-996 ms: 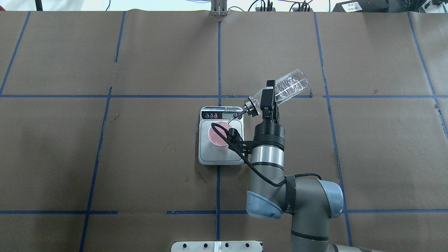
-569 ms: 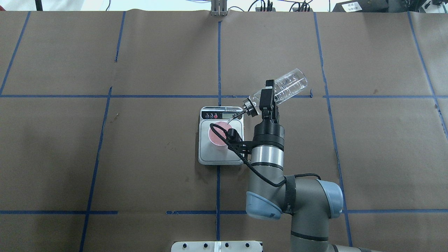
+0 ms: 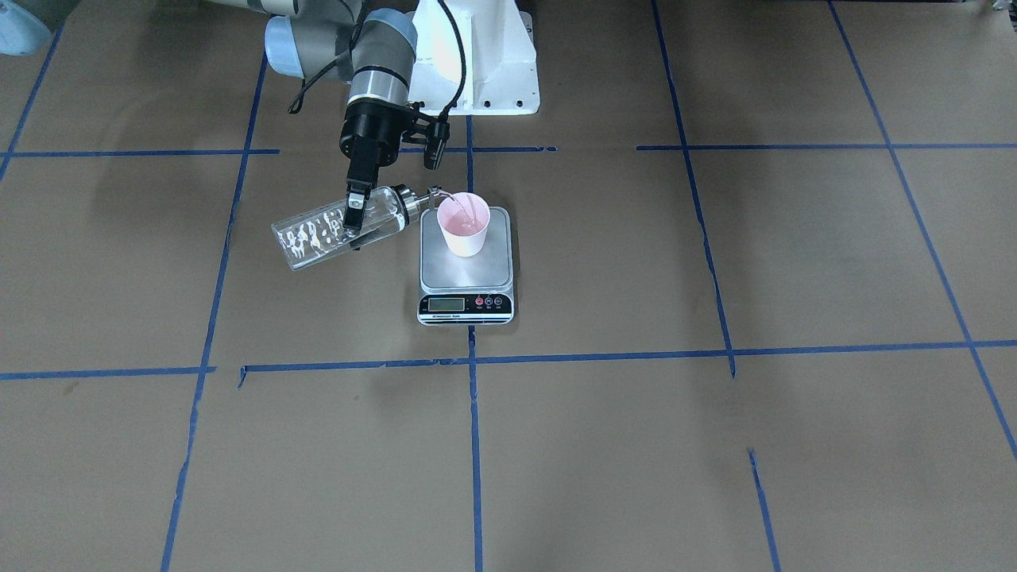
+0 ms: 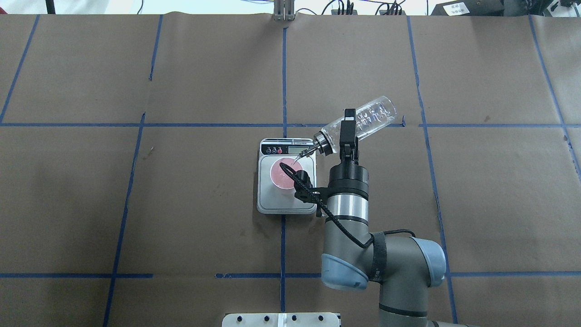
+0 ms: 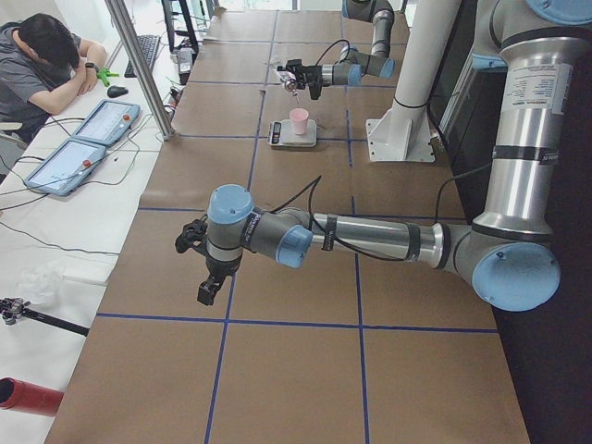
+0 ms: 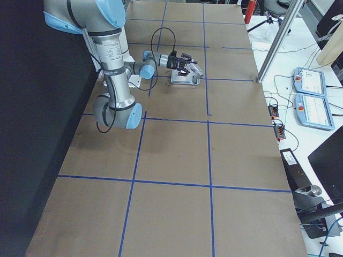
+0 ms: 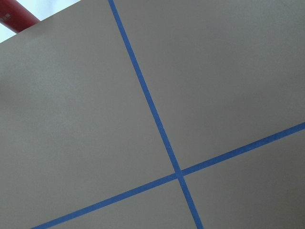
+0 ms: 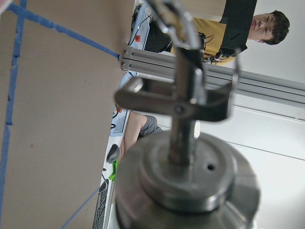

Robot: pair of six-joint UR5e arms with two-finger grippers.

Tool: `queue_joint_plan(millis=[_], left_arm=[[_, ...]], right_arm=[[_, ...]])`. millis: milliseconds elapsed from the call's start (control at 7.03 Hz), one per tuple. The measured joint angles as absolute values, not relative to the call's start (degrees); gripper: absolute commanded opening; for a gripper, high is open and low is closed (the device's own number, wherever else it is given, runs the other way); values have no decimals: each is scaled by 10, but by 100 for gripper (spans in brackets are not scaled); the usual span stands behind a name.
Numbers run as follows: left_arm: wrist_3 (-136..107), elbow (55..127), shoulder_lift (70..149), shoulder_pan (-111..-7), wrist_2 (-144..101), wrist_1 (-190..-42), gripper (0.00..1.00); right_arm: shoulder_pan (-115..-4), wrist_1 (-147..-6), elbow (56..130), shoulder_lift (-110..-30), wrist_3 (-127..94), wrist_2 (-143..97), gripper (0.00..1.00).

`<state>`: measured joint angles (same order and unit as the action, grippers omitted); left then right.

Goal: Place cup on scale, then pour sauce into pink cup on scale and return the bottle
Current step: 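Tilt the glass bottle with the right gripper, spout over the pink cup, then tilt the glass bottle back upright with the right gripper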

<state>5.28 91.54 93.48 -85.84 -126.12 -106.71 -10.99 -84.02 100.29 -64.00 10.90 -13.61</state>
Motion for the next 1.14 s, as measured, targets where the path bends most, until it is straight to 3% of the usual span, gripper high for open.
queue_joint_plan(millis=[1138], left_arm=[[53, 929, 934, -859, -1261, -1062, 100]], right_arm=[[-101, -687, 989, -642, -112, -213, 0]])
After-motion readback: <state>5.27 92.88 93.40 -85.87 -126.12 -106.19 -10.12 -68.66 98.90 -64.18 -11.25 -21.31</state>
